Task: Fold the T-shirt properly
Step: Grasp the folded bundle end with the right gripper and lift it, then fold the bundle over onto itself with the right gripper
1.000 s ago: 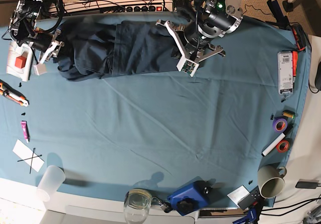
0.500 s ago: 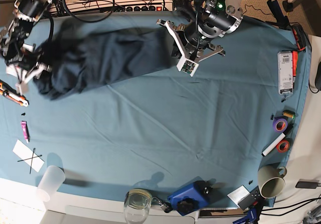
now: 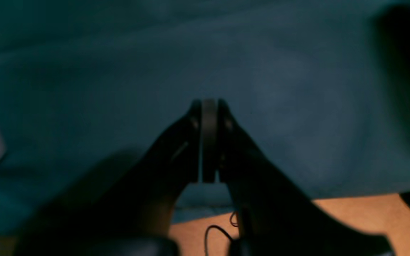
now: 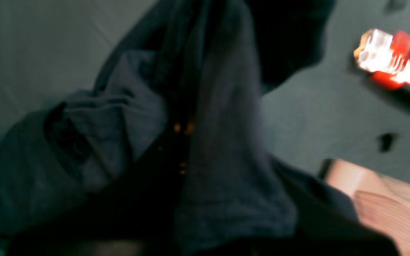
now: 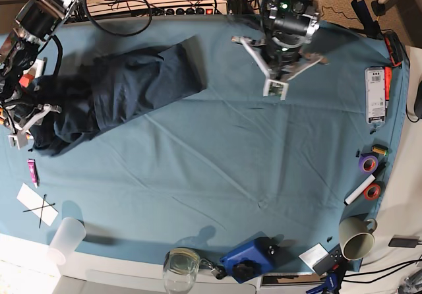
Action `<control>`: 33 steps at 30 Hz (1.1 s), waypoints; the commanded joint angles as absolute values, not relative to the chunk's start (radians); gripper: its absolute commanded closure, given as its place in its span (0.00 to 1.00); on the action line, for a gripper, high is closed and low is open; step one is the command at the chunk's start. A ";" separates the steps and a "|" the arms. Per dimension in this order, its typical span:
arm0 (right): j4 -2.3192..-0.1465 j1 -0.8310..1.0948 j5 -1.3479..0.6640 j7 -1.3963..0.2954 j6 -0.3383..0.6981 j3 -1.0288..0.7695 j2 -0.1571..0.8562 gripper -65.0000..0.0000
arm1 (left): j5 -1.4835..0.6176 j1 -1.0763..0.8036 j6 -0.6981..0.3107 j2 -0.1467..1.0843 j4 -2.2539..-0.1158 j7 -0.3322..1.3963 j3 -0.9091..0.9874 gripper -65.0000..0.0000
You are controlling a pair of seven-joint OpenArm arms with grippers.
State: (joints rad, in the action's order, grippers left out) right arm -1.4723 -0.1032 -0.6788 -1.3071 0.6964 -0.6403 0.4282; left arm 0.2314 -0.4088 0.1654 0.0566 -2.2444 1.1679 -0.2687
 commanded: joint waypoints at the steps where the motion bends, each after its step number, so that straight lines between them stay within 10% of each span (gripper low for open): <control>1: -1.528 -0.102 -0.699 -1.287 0.698 -0.647 0.447 1.00 | 0.244 -0.412 0.177 0.053 -2.284 1.148 -0.272 1.00; 33: -1.907 0.042 -0.785 -1.379 0.698 -0.089 0.391 1.00 | 0.290 -0.549 0.228 0.083 -2.356 1.087 -0.272 1.00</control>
